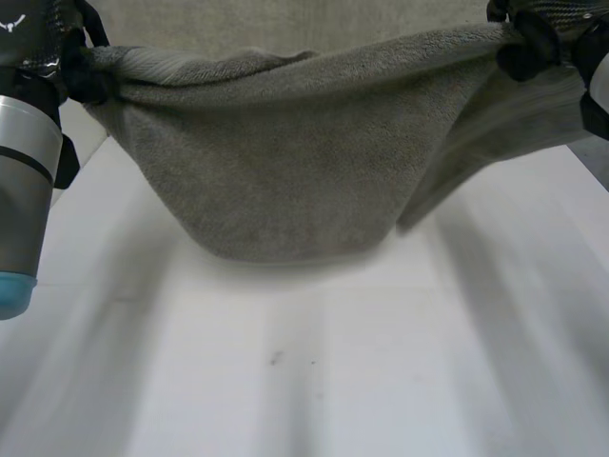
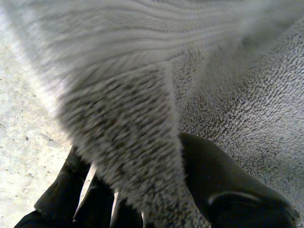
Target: Fold the towel.
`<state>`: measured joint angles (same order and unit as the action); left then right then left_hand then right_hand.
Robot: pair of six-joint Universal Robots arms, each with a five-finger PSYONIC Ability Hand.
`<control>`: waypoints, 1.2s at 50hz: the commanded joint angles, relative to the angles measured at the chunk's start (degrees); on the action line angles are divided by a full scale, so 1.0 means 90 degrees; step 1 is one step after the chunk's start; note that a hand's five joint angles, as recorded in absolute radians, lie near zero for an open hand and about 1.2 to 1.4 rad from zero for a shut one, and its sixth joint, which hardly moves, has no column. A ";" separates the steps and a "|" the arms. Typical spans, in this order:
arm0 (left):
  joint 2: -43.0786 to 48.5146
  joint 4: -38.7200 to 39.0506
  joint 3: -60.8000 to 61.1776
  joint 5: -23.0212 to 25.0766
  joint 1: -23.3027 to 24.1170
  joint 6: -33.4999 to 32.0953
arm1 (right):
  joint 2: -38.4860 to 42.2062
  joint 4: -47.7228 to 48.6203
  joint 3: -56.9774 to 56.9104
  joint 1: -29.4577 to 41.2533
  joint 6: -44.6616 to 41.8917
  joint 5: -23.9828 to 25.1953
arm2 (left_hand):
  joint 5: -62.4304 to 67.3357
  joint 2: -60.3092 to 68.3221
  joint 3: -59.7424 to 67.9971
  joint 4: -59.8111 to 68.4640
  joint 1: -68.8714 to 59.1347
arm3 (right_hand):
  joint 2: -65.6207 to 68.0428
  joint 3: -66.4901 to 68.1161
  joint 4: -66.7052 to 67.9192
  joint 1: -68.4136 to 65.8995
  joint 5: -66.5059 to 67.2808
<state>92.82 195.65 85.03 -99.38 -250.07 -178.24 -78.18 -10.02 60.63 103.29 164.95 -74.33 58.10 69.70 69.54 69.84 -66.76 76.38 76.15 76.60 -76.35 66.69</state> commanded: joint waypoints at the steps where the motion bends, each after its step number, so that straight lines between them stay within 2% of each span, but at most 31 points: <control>1: 0.0505 0.0029 0.0122 0.0123 0.0021 0.0253 | 0.0238 -0.1394 -0.0291 0.0182 -0.0621 -0.0080 | 0.1322 0.1145 0.1162 0.1129 -0.1471 | 0.0402 0.0428 0.0378 -0.0406 0.0368; 5: 0.1081 0.0009 0.0278 0.0270 0.0060 0.0283 | 0.1125 -0.2088 -0.0729 0.0553 -0.1216 -0.0382 | 0.1322 0.1145 0.1162 0.1129 -0.1471 | 0.0402 0.0428 0.0378 -0.0406 0.0368; 11: 0.1998 0.0086 0.0026 0.0504 0.0090 0.0438 | 0.2153 -0.2237 -0.1571 0.0798 -0.1746 -0.0843 | 0.1322 0.1145 0.1162 0.1129 -0.1471 | 0.0402 0.0428 0.0378 -0.0406 0.0368; 12: 0.2001 0.0087 0.0025 0.0505 0.0090 0.0439 | 0.2666 -0.2053 -0.2209 0.0827 -0.1813 -0.1065 | 0.1322 0.1145 0.1162 0.1129 -0.1471 | 0.0402 0.0428 0.0378 -0.0406 0.0368; 13: 0.2223 0.0116 -0.0246 0.0582 0.0100 0.0565 | 0.2671 -0.2051 -0.2215 0.0828 -0.1814 -0.1067 | 0.1322 0.1145 0.1162 0.1129 -0.1471 | 0.0402 0.0428 0.0378 -0.0406 0.0368; 14: 0.2448 0.0145 -0.0655 0.0631 0.0100 0.0721 | 0.3145 -0.1809 -0.2892 0.0847 -0.1814 -0.1222 | 0.1322 0.1145 0.1162 0.1129 -0.1471 | 0.0402 0.0428 0.0378 -0.0406 0.0368; 15: 0.2450 0.0146 -0.0659 0.0632 0.0100 0.0722 | 0.3149 -0.1807 -0.2899 0.0847 -0.1814 -0.1223 | 0.1322 0.1145 0.1162 0.1129 -0.1471 | 0.0402 0.0428 0.0378 -0.0406 0.0368; 16: 0.2653 0.0155 -0.1113 0.0661 0.0100 0.0896 | 0.3575 -0.1440 -0.3576 0.0847 -0.1814 -0.1272 | 0.1322 0.1145 0.1162 0.1129 -0.1471 | 0.0402 0.0428 0.0378 -0.0406 0.0368; 17: 0.2810 0.0155 -0.1611 0.0661 0.0100 0.1062 | 0.3579 -0.1436 -0.3582 0.0847 -0.1814 -0.1272 | 0.1322 0.1145 0.1162 0.1129 -0.1471 | 0.0402 0.0428 0.0378 -0.0406 0.0368; 18: 0.2811 0.0155 -0.1616 0.0661 0.0100 0.1064 | 0.3888 -0.0972 -0.4221 0.0847 -0.1795 -0.1311 | 0.1322 0.1145 0.1162 0.1129 -0.1471 | 0.0402 0.0428 0.0378 -0.0406 0.0368; 19: 0.2918 0.0155 -0.2119 0.0651 0.0100 0.1199 | 0.3892 -0.0967 -0.4227 0.0847 -0.1795 -0.1311 | 0.1322 0.1145 0.1162 0.1129 -0.1471 | 0.0402 0.0428 0.0378 -0.0406 0.0368; 20: 0.2996 0.0146 -0.2607 0.0641 0.0100 0.1307 | 0.4008 -0.0513 -0.4623 0.0847 -0.1737 -0.1292 | 0.1322 0.1145 0.1162 0.1129 -0.1471 | 0.0402 0.0428 0.0378 -0.0406 0.0368; 23: 0.3036 0.0146 -0.3273 0.0622 0.0090 0.1454 | 0.3941 0.0153 -0.4832 0.0867 -0.1503 -0.1301 | 0.1322 0.1145 0.1162 0.1129 -0.1471 | 0.0402 0.0428 0.0378 -0.0406 0.0368; 30: 0.2870 0.0126 -0.3452 0.0612 0.0051 0.1523 | 0.3306 0.0410 -0.4198 0.0867 -0.0720 -0.1106 | 0.1322 0.1145 0.1162 0.1129 -0.1471 | 0.0402 0.0428 0.0378 -0.0406 0.0368; 32: 0.2831 0.0106 -0.3354 0.0612 0.0031 0.1523 | 0.3082 0.0323 -0.3547 0.0876 -0.0740 -0.0757 | 0.1322 0.1145 0.1162 0.1129 -0.1471 | 0.0402 0.0428 0.0378 -0.0406 0.0368; 33: 0.2811 0.0097 -0.3161 0.0622 0.0012 0.1523 | 0.3081 0.0322 -0.3543 0.0876 -0.0740 -0.0755 | 0.1322 0.1145 0.1162 0.1129 -0.1471 | 0.0402 0.0428 0.0378 -0.0406 0.0368; 35: 0.2792 0.0106 -0.2866 0.0661 -0.0027 0.1523 | 0.2906 -0.0018 -0.2747 0.0886 -0.1012 -0.0347 | 0.1322 0.1145 0.1162 0.1129 -0.1471 | 0.0402 0.0428 0.0378 -0.0406 0.0368; 39: 0.2811 0.0175 -0.1825 0.0719 -0.0134 0.1455 | 0.2876 -0.0506 -0.2082 0.0906 -0.1528 -0.0140 | 0.1322 0.1145 0.1162 0.1129 -0.1471 | 0.0402 0.0428 0.0378 -0.0406 0.0368; 44: 0.3122 0.0340 -0.0613 0.0894 -0.0154 0.1396 | 0.3051 -0.0957 -0.0599 0.0935 -0.2564 -0.0042 | 0.1322 0.1145 0.1162 0.1129 -0.1471 | 0.0402 0.0428 0.0378 -0.0406 0.0368; 51: 0.3446 0.0517 0.0142 0.1032 -0.0184 0.1191 | 0.3491 -0.0704 0.0283 0.0925 -0.2713 -0.0052 | 0.0670 0.0493 0.0510 0.0477 -0.0819 | 0.0402 0.0428 0.0378 -0.0406 0.0368; 55: 0.3466 0.0487 0.0484 0.1042 -0.0252 0.0859 | 0.3491 -0.0635 0.0412 0.0925 -0.2693 -0.0052 | -0.0357 -0.0535 -0.0517 -0.0551 0.0209 | 0.0402 0.0428 0.0378 -0.0406 0.0368; 57: 0.3378 0.0419 0.0736 0.1061 -0.0291 0.0480 | 0.3394 -0.0499 0.0694 0.0935 -0.2693 -0.0042 | -0.2625 -0.2803 -0.2785 -0.2819 0.2477 | 0.0402 0.0428 0.0378 -0.0406 0.0368; 58: 0.3378 0.0419 0.0738 0.1061 -0.0291 0.0478 | 0.3394 -0.0498 0.0695 0.0935 -0.2693 -0.0042 | -0.2638 -0.2815 -0.2798 -0.2831 0.2489 | 0.0402 0.0428 0.0378 -0.0406 0.0368; 59: 0.3252 0.0371 0.0854 0.1071 -0.0301 0.0246 | 0.3307 -0.0440 0.0792 0.0935 -0.2664 -0.0051 | -0.3877 -0.4055 -0.4037 -0.4071 0.3729 | 0.0402 0.0428 0.0378 -0.0406 0.0368; 60: 0.3251 0.0370 0.0855 0.1071 -0.0301 0.0244 | 0.3306 -0.0440 0.0793 0.0935 -0.2664 -0.0052 | -0.3890 -0.4067 -0.4050 -0.4083 0.3741 | 0.0402 0.0428 0.0378 -0.0406 0.0368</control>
<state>123.81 199.99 89.94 -89.87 -252.31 -171.09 -47.02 -15.68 65.22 111.66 140.30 -74.74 35.19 45.17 45.25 45.17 -45.36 76.38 76.15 76.85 -76.40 66.70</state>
